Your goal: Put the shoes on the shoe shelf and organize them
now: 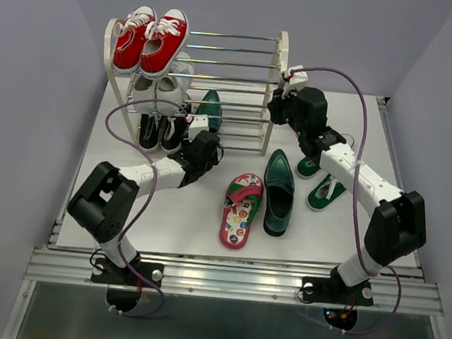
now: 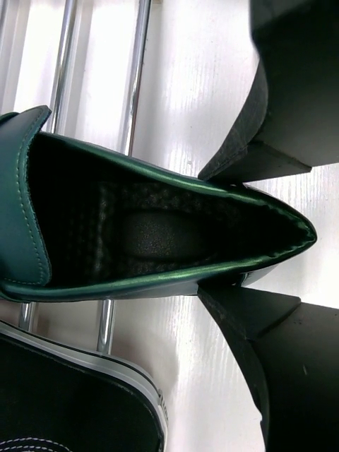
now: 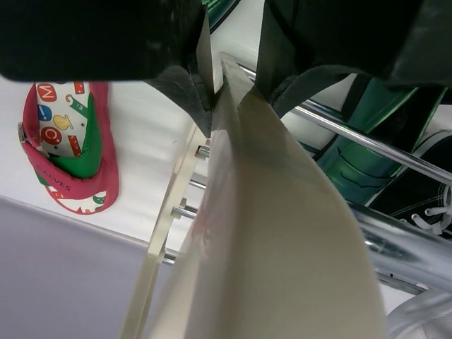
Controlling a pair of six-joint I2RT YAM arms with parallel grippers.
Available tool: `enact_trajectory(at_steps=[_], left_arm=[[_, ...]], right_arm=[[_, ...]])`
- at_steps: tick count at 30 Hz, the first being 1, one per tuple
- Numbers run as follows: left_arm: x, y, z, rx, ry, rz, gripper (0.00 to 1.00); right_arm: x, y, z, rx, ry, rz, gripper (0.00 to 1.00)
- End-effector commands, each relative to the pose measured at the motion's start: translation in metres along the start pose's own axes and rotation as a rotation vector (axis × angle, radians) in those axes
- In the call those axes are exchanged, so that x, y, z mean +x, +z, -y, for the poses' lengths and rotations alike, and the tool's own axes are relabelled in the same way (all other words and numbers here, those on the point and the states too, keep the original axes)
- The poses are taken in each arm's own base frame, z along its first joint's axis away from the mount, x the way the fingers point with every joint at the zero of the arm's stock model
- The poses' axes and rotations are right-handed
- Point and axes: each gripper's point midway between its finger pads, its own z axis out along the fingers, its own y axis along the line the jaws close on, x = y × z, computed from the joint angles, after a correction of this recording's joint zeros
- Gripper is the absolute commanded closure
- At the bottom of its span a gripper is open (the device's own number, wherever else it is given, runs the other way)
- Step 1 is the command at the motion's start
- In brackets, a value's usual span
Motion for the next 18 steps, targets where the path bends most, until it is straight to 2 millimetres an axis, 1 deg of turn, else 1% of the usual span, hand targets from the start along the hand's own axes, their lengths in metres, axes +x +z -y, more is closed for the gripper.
enact_trajectory(at_steps=[1, 3, 4, 6, 7, 8, 13, 14, 17, 18], left_arm=[[-0.031, 0.002, 0.014, 0.026, -0.027, 0.083, 0.45], [-0.031, 0.004, 0.014, 0.022, -0.022, 0.083, 0.52], [-0.032, 0.004, 0.014, 0.021, -0.019, 0.085, 0.63], [-0.034, 0.005, 0.014, 0.02, -0.018, 0.085, 0.76], [-0.034, 0.004, 0.015, 0.019, -0.015, 0.084, 0.94], [-0.036, 0.004, 0.015, 0.018, -0.019, 0.088, 1.0], [-0.05, -0.002, 0.012, 0.002, -0.022, 0.127, 1.0], [-0.059, -0.006, 0.008, -0.018, -0.039, 0.155, 1.0], [-0.069, -0.013, 0.001, -0.043, -0.059, 0.194, 1.0], [-0.075, -0.018, 0.003, -0.029, -0.066, 0.209, 1.0]], right_arm=[[-0.038, -0.003, -0.015, -0.072, -0.025, 0.098, 0.72], [-0.037, -0.004, -0.016, -0.077, -0.027, 0.095, 0.75], [-0.037, -0.005, -0.016, -0.079, -0.03, 0.092, 0.75], [-0.037, -0.006, -0.017, -0.083, -0.028, 0.092, 0.76], [-0.037, -0.007, -0.017, -0.087, -0.027, 0.09, 0.76], [-0.037, -0.007, -0.018, -0.089, -0.024, 0.09, 0.76], [-0.036, -0.009, -0.019, -0.092, -0.018, 0.088, 0.76], [-0.036, -0.009, -0.019, -0.094, -0.018, 0.088, 0.76], [-0.036, -0.009, -0.019, -0.093, -0.012, 0.088, 0.76], [-0.036, -0.009, -0.019, -0.094, -0.01, 0.088, 0.76]])
